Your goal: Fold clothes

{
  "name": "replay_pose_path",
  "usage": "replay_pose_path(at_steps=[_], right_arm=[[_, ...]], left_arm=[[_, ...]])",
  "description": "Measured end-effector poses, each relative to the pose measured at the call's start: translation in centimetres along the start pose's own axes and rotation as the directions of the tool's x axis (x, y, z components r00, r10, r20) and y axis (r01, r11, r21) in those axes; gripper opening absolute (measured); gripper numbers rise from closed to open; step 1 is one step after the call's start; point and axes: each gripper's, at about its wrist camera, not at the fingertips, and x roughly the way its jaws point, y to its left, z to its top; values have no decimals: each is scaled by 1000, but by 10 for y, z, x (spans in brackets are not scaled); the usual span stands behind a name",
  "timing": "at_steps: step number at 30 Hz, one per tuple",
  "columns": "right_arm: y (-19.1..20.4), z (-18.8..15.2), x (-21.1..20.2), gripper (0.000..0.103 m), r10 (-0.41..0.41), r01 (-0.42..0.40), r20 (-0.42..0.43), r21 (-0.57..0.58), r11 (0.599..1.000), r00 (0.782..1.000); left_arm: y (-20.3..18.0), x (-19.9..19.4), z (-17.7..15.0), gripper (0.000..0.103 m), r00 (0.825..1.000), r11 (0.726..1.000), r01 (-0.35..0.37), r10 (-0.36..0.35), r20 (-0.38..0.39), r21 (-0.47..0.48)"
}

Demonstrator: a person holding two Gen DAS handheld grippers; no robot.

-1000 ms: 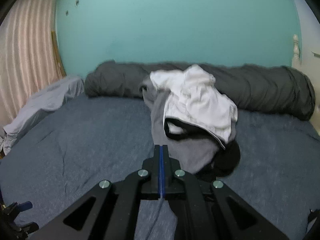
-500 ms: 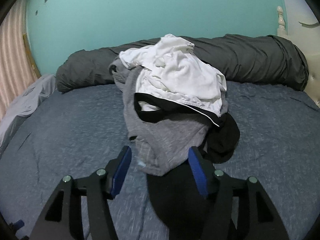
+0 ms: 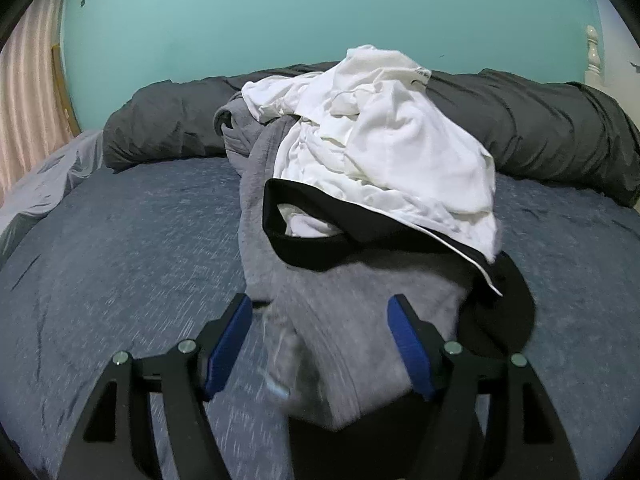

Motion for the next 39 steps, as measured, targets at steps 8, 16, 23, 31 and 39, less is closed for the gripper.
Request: replay_pose_path(at_steps=[8, 16, 23, 31, 39], right_arm=[[23, 24, 47, 71, -51, 52, 9, -101, 994, 999], [24, 27, 82, 16, -142, 135, -55, -118, 984, 988], [21, 11, 34, 9, 14, -15, -7, -157, 987, 1000], [20, 6, -45, 8, 168, -159, 33, -176, 971, 985], [48, -24, -94, 8, 266, -262, -12, -218, 940, 964]], left_arm=[[18, 19, 8, 103, 999, 999, -29, 29, -17, -13], [21, 18, 5, 103, 999, 999, -35, 35, -13, -11], [8, 10, 5, 103, 1000, 1000, -13, 13, 3, 13], [-12, -2, 10, 103, 999, 999, 19, -20, 27, 42], [-17, -17, 13, 103, 998, 998, 42, -44, 51, 39]])
